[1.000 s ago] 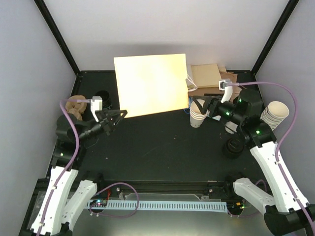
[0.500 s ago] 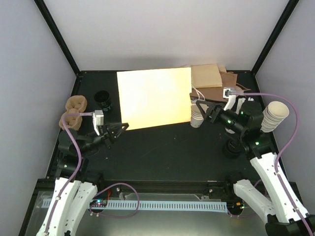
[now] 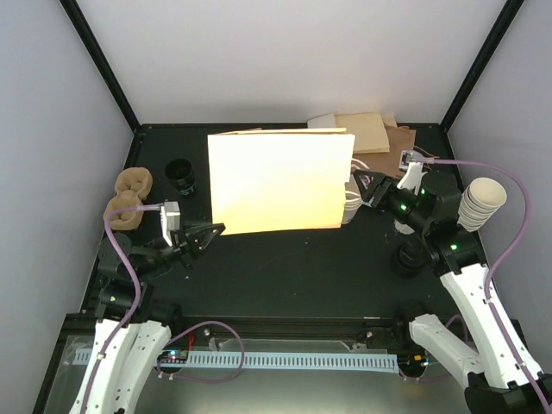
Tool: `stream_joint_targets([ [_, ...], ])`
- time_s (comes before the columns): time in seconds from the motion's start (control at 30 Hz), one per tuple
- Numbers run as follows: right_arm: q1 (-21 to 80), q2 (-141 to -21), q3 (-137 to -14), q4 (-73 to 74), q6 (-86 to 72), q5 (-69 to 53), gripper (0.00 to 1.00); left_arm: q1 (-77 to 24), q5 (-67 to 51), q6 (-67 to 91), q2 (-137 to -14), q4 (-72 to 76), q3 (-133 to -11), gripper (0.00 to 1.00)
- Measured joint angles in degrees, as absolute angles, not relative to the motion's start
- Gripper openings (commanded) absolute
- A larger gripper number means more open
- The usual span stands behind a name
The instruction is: Pack the takeout coffee
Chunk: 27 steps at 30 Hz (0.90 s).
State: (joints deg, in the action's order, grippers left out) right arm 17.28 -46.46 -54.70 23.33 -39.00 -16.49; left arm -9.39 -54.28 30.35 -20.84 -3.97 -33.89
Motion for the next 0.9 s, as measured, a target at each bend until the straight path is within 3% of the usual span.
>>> stream_joint_targets([
  [0.2, 17.3, -46.6, -55.2, 24.5, -40.4, -17.8, 0.47, -9.4, -54.8, 29.4, -19.8, -4.0, -33.7, 0.02],
  [0.33, 17.3, -46.6, -55.6, 26.2, -40.8, -18.4, 0.26, -9.4, -54.9, 28.8, -19.8, -4.3, -33.7, 0.02],
  [0.43, 17.3, -46.4, -55.8, 27.1, -40.4, -18.7, 0.19, -9.4, -54.9, 28.3, -19.8, -4.3, -33.7, 0.01],
  [0.6, 17.3, -46.1, -56.8, 29.0, -39.3, -19.1, 0.18, -9.4, -54.9, 27.6, -19.8, -4.6, -33.7, 0.02],
  [0.77, 17.3, -46.3, -58.7, 30.6, -38.6, -20.0, 0.08, -9.4, -54.8, 27.1, -19.8, -4.6, -33.7, 0.02],
  [0.9, 17.3, -46.2, -59.3, 31.5, -38.3, -20.3, 0.07, -9.4, -54.0, 26.6, -19.9, -5.1, -33.7, 0.02],
])
